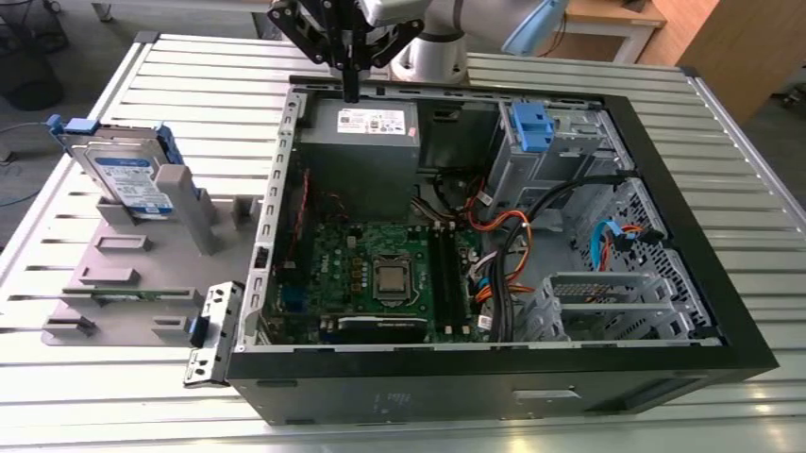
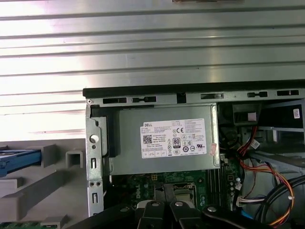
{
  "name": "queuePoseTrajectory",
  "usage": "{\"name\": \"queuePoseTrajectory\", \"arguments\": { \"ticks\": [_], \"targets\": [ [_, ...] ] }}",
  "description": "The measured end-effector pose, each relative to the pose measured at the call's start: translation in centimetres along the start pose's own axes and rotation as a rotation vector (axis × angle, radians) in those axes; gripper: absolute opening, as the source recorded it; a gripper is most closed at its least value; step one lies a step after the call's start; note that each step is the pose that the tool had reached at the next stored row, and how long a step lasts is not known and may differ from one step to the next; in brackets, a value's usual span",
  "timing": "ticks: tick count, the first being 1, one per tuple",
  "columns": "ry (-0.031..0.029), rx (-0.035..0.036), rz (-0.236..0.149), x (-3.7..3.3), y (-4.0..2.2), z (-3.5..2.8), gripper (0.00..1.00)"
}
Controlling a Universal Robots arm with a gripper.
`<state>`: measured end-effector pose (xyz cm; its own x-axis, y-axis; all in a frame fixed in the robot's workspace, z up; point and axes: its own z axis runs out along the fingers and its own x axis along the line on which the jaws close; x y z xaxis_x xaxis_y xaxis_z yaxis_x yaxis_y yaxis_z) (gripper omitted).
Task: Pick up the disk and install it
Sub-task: 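Reach for the disk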
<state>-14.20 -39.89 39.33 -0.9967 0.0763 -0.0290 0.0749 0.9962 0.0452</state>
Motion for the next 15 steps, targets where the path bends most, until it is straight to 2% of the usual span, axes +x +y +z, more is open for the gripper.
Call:
{"name": "queuePoseTrajectory", "arguments": {
  "ticks": [15],
  "targets": [
    [-0.0001, -0.0001, 0.000, 1.74, -0.13, -0.05, 0.11]
  ]
}}
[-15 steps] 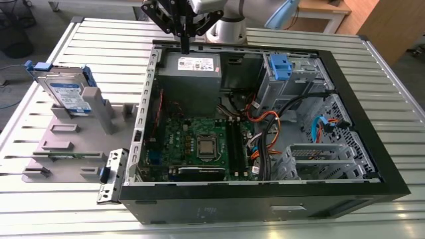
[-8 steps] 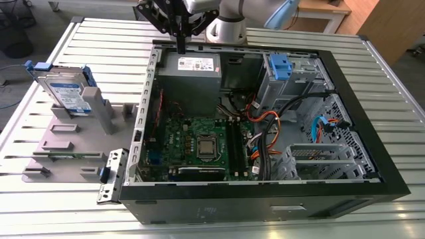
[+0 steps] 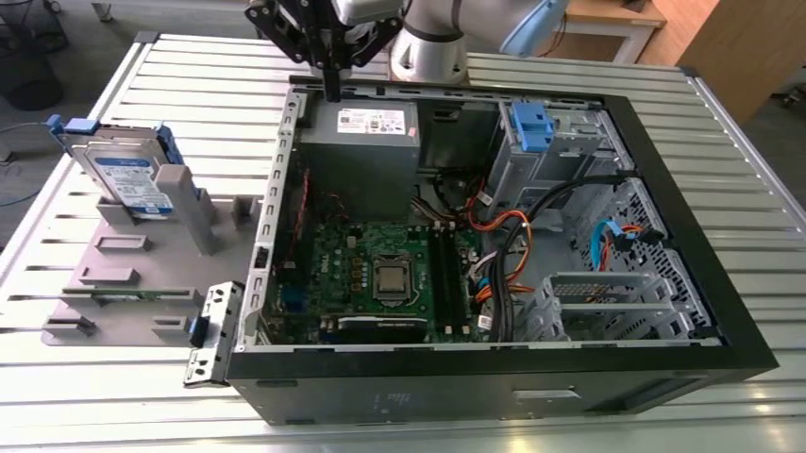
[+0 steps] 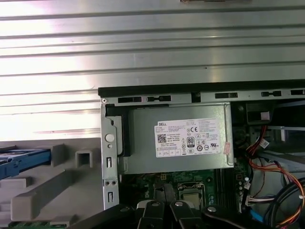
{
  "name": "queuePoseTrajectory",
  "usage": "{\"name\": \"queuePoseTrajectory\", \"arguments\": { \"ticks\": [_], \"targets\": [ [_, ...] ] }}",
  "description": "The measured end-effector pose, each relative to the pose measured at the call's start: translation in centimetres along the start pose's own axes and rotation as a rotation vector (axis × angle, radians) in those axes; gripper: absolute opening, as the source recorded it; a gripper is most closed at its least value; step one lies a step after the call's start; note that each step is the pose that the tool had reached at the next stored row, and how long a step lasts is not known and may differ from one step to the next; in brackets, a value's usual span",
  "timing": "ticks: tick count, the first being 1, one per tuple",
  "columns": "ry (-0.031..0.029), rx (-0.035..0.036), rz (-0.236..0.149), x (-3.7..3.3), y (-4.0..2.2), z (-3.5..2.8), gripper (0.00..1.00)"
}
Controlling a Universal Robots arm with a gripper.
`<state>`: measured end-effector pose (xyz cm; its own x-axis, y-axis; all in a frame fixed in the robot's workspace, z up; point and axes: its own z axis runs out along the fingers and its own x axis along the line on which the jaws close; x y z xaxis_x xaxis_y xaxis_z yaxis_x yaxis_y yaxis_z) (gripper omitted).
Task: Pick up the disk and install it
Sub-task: 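Reach for the disk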
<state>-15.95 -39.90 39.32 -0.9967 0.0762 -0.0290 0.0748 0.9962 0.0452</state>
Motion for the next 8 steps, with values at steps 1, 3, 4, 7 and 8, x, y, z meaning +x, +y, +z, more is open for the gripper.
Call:
{"name": "queuePoseTrajectory", "arguments": {
  "ticks": [1, 3, 4, 7, 8],
  "targets": [
    [0.0001, 0.0001, 0.000, 0.13, -0.01, -0.01, 0.11],
    [0.0001, 0.0001, 0.000, 0.45, -0.03, -0.02, 0.11],
    [0.0001, 0.0001, 0.000, 0.60, -0.04, -0.02, 0.11],
    [0.0001, 0.0001, 0.000, 1.11, -0.08, -0.04, 0.11],
    [0.0001, 0.0001, 0.000, 1.27, -0.09, -0.04, 0.11]
  ]
}}
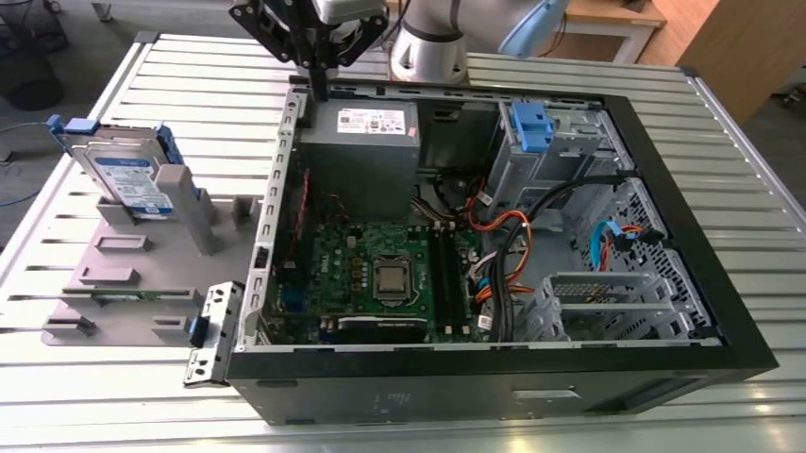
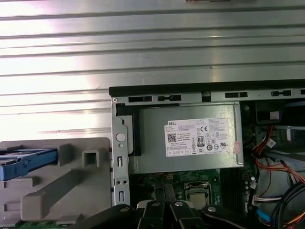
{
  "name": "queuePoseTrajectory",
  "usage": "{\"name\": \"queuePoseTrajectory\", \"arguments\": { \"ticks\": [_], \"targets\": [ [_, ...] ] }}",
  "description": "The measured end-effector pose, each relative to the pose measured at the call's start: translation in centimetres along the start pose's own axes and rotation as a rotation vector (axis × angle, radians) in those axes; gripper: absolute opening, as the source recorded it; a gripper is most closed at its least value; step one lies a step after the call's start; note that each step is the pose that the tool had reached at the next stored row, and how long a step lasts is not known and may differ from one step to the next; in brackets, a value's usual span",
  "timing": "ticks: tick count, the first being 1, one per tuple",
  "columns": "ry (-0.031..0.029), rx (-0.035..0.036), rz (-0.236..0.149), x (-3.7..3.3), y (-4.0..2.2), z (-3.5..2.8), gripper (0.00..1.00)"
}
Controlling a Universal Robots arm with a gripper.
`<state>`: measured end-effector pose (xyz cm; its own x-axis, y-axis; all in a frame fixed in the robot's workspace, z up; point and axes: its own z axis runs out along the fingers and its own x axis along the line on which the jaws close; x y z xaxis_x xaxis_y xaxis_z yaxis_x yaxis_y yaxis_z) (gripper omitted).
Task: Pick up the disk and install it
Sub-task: 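Reach for the disk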
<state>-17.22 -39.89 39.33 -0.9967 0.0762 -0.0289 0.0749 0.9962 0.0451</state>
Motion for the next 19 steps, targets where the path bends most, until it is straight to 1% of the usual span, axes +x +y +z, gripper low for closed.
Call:
{"name": "queuePoseTrajectory", "arguments": {
  "ticks": [6, 17, 19],
  "targets": [
    [-0.0001, -0.0001, 0.000, 0.92, -0.07, -0.02, 0.11],
    [0.0000, 0.0000, 0.000, 1.07, -0.08, -0.03, 0.11],
    [0.0000, 0.0000, 0.000, 1.20, -0.10, -0.04, 0.11]
  ]
}}
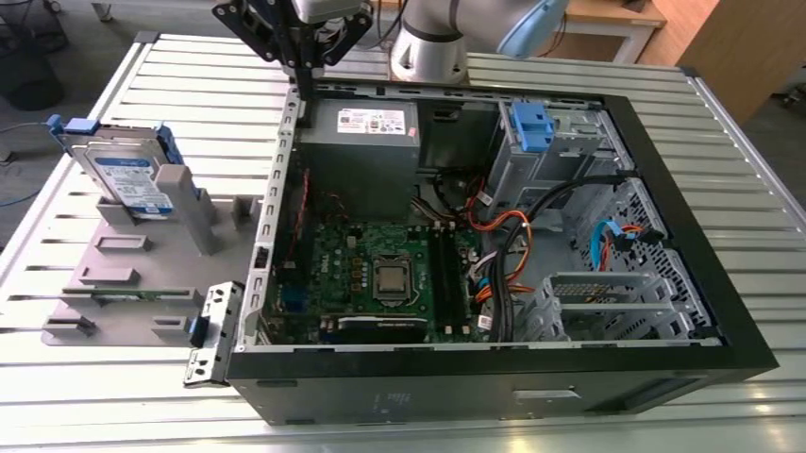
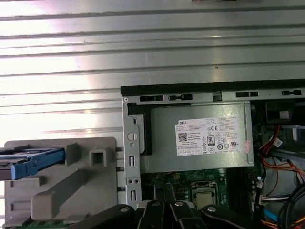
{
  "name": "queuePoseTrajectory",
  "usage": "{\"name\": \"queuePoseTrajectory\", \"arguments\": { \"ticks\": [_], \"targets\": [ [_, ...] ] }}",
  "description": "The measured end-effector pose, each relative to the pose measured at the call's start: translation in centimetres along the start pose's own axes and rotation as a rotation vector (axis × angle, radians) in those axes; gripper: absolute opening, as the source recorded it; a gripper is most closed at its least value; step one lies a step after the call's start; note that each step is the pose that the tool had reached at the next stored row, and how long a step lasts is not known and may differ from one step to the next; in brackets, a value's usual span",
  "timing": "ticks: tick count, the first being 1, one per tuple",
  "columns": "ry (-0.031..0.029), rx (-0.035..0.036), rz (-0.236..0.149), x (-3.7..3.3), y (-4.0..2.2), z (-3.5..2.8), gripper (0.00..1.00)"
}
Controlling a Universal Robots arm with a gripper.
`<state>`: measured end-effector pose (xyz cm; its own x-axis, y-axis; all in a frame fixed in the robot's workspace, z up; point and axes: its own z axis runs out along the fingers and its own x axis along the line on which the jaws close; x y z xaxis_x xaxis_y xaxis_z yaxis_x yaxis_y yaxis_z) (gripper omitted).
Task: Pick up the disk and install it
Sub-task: 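Reach for the disk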
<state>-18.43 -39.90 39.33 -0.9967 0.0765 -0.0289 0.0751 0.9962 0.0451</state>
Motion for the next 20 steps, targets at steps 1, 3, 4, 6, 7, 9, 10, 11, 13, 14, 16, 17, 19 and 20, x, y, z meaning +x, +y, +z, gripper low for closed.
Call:
{"name": "queuePoseTrajectory", "arguments": {
  "ticks": [1, 3, 4, 6, 7, 9, 10, 11, 13, 14, 16, 17, 19, 20],
  "targets": [
    [-0.0001, -0.0001, 0.000, 0.08, 0.00, 0.00, 0.11],
    [0.0000, 0.0000, 0.000, 0.25, -0.01, -0.01, 0.11],
    [-0.0001, -0.0001, 0.000, 0.35, -0.02, 0.00, 0.11],
    [0.0000, -0.0001, 0.000, 0.59, -0.04, -0.01, 0.11],
    [-0.0001, -0.0001, 0.000, 0.71, -0.05, -0.02, 0.11],
    [0.0000, -0.0001, 0.000, 0.97, -0.07, -0.02, 0.11],
    [-0.0001, -0.0001, 0.000, 1.13, -0.08, -0.02, 0.11],
    [-0.0001, -0.0001, 0.000, 1.28, -0.09, -0.03, 0.11],
    [-0.0001, -0.0001, 0.000, 1.59, -0.12, -0.03, 0.11],
    [0.0000, -0.0001, 0.000, 1.77, -0.13, -0.04, 0.11],
    [0.0000, 0.0000, 0.000, 2.14, -0.16, -0.05, 0.11],
    [0.0000, 0.0000, 0.000, 2.32, -0.17, -0.06, 0.11],
    [0.0000, 0.0000, 0.000, 2.67, -0.20, -0.06, 0.11],
    [0.0000, 0.0000, 0.000, 2.85, -0.21, -0.07, 0.11]
  ]
}}
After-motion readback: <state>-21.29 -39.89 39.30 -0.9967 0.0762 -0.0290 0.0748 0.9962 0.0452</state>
